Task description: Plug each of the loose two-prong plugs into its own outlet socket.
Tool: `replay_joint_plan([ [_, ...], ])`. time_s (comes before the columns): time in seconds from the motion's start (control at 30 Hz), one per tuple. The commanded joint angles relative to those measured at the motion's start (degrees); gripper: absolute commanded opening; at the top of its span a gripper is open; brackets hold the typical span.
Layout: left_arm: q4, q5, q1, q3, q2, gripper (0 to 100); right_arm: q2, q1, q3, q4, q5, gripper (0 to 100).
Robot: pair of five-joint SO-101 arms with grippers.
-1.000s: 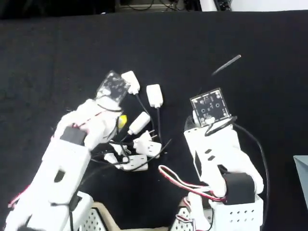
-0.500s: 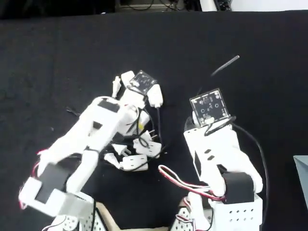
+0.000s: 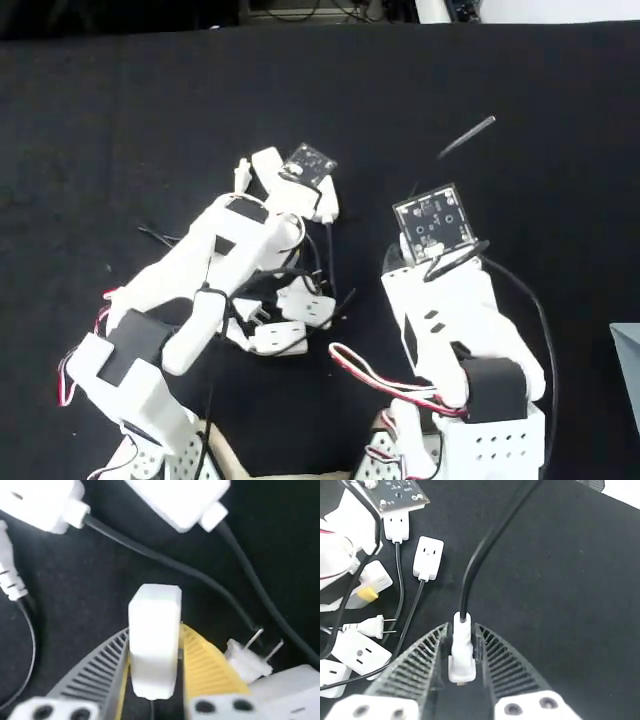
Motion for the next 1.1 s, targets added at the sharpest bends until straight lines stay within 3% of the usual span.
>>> replay_joint_plan([
  [0.0,0.0,0.4,-1.8,-3.1,-6.0,3,-0.5,0.6,-0.5,-0.9,-0.2,1.1],
  [0.37,7.1,0.4,-11.2,-7.9,-32.4,3,-0.5,0.6,-0.5,-0.8,-0.2,1.1],
  [1.07,33.4,-7.0,-18.4,-23.8,-46.7,3,-0.5,0.5,-0.5,-0.8,-0.2,1.1],
])
